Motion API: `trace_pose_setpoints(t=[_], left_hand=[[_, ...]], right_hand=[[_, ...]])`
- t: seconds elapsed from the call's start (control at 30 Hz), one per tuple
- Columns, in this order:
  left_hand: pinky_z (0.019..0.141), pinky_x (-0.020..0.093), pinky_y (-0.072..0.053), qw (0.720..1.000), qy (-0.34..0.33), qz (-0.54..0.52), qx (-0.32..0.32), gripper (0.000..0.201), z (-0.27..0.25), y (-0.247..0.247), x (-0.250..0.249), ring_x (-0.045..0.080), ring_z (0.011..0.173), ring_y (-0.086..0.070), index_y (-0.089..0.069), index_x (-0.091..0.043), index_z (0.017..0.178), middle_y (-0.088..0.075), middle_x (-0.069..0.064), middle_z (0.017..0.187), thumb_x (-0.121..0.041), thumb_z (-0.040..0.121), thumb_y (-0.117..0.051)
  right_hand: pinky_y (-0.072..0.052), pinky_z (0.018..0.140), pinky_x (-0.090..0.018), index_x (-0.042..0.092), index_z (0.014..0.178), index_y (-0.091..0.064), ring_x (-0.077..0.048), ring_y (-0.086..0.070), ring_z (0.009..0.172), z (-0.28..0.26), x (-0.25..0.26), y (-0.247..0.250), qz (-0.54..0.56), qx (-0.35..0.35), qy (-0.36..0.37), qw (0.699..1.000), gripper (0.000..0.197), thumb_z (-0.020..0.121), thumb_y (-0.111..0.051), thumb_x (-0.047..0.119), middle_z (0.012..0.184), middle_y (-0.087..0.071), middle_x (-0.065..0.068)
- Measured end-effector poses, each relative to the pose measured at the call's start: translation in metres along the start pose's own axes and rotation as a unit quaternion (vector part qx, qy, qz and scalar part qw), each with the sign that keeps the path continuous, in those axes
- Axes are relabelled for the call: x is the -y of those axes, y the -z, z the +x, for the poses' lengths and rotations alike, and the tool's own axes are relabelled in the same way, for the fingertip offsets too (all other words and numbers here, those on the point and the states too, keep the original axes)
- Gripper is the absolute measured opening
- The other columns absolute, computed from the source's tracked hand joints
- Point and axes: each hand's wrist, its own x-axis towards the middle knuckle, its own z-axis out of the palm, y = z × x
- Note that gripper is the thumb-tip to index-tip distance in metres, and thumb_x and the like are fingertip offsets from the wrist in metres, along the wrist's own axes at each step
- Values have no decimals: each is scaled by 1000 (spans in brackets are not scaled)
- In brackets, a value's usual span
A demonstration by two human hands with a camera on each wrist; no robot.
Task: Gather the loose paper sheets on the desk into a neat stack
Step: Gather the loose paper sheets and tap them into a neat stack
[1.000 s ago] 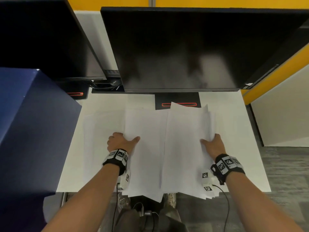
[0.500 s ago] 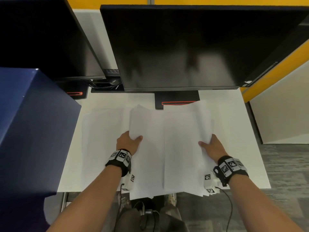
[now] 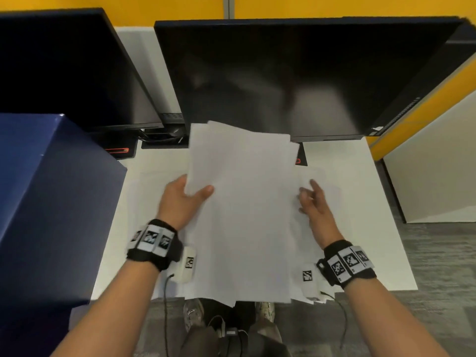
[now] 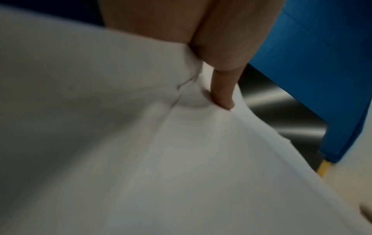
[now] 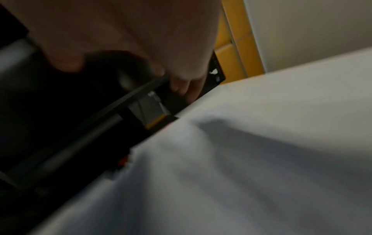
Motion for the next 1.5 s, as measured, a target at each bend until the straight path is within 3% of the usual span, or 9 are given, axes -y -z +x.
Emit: trace_pose_setpoints(t=[0.1,0.23,0.37,0.5,0.77,0.97,1.23,1.4,1.5], left_hand=[[57,8,-46,998,40,4,45,36,4,-50,17,11,80,-67,-69,-13,114,-69,-1,100,-29,83,-77],[81,22,-44,993,105,28,43,55,9,-98,51,20,101,-63,-61,-16,124,-66,2,113,-42,79,-78],[85,22,-44,985,145,92,30,51,18,-113,71,17,107,-64,-59,-20,123,-68,-3,112,-44,80,-73],[92,29,-45,966,158,191,67,57,24,-122,75,21,112,-61,-59,-21,124,-67,-1,117,-56,80,-66],[76,24,-45,957,132,247,75,39,9,-123,88,20,96,-64,-61,-20,116,-68,-2,105,-43,84,-68],[84,28,-52,971,132,199,26,39,2,-99,101,17,91,-67,-62,-21,109,-70,-7,91,-46,81,-72],[80,20,-48,984,99,146,23,27,-9,-81,108,11,92,-67,-69,-27,105,-70,-12,95,-39,80,-71],[99,46,-44,914,214,292,-182,79,4,40,155,34,119,-51,-56,-19,130,-55,14,129,-66,68,-65],[98,55,-44,883,312,300,-180,105,5,75,166,40,122,-45,-44,-8,136,-45,21,133,-74,58,-71]], right_hand=[[-46,100,-35,22,143,-46,-12,-60,119,-4,6,-17,71,72,-41,994,69,84,-69,49,134,-60,9],[-54,90,-37,11,120,-63,-28,-68,104,11,-25,-8,-98,-51,-79,991,40,84,-73,24,114,-71,-8],[-46,98,-42,7,132,-51,-36,-54,118,29,-47,25,-262,-118,-114,951,59,86,-69,39,129,-58,-18],[-36,104,-50,0,143,-36,-42,-37,129,52,-53,61,-360,-190,-289,866,76,90,-54,51,143,-34,-23],[-37,106,-45,10,150,-25,-40,-38,122,42,-67,-4,-421,16,-102,901,61,96,-47,25,137,-30,-20],[-40,101,-50,7,141,-36,-41,-38,123,30,-67,7,-371,-200,-244,873,70,83,-63,35,141,-33,-20],[-38,101,-50,9,147,-29,-43,-35,127,33,-60,-14,-345,-132,-226,901,75,84,-62,32,142,-30,-23],[-40,102,-53,6,148,-28,-44,-35,128,21,-68,17,-331,-149,-241,900,81,82,-66,34,143,-28,-22],[-40,104,-52,9,149,-28,-46,-36,129,18,-70,18,-320,-127,-224,912,83,83,-67,39,144,-26,-21]])
